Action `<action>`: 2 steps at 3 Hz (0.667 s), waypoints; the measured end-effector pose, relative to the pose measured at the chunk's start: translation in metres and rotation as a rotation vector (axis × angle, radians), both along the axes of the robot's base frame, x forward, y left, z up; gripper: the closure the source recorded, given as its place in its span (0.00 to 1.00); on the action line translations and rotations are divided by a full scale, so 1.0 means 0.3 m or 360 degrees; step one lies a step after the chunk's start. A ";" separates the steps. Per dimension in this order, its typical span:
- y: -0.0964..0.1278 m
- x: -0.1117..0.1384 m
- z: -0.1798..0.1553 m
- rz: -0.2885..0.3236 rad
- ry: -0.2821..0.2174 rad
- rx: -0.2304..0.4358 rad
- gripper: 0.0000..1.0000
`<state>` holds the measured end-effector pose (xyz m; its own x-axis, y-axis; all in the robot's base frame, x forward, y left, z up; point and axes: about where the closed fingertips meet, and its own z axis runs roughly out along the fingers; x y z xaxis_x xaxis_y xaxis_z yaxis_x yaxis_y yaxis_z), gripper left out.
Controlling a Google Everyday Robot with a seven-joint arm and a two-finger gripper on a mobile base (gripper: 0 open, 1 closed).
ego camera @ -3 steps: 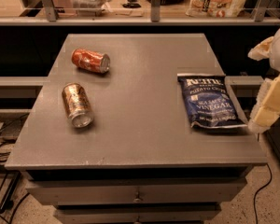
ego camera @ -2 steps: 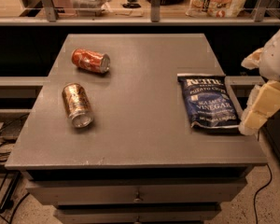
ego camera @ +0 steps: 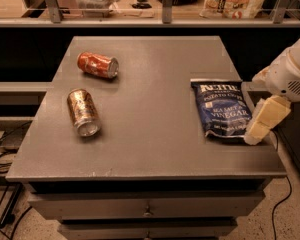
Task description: Pick blue chip bag
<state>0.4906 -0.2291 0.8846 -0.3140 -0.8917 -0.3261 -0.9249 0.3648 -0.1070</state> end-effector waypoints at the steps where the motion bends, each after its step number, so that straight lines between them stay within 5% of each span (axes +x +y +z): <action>1: 0.008 0.037 -0.075 -0.0009 0.0053 0.0045 0.00; 2: 0.010 0.059 -0.132 -0.0026 0.0102 0.0073 0.13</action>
Offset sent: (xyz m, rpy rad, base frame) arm 0.0259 0.0016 -0.0608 0.0698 0.1063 -0.0355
